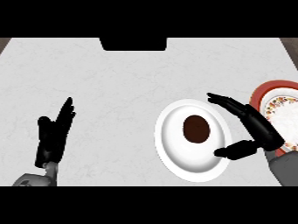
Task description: Pick the cupcake from the plate and place it in the plate
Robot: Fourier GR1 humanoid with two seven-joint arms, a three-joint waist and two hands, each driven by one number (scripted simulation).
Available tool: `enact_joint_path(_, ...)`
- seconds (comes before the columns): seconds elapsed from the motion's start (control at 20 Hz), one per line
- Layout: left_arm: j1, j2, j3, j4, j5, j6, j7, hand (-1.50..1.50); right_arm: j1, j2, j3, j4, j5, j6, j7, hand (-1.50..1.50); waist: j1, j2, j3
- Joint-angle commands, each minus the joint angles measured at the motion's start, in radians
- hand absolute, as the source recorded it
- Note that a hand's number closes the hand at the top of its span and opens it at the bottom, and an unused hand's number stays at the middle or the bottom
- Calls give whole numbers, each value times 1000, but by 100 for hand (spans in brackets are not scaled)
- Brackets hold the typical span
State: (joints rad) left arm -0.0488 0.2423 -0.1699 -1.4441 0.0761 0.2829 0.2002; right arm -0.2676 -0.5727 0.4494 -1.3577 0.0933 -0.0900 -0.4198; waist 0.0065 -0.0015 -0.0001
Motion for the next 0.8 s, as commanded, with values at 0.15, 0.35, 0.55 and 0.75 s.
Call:
enact_joint_path(0.15,0,-24,-2,24,-30,19,-15,0,-105,-92,75,-112,146,133,304,-150,-8,-1,-2)
enact_joint_path(0.35,-18,-39,-8,17,-39,29,6,0,-162,-116,121,-165,130,314,470,-150,-6,-1,-2)
enact_joint_path(0.55,14,4,18,-71,-21,-4,68,0,-152,-34,163,-135,191,356,530,-150,1,-1,0)
enact_joint_path(0.75,1,9,67,-5,-10,-57,12,0,-201,38,97,-61,236,440,548,-150,-2,2,0)
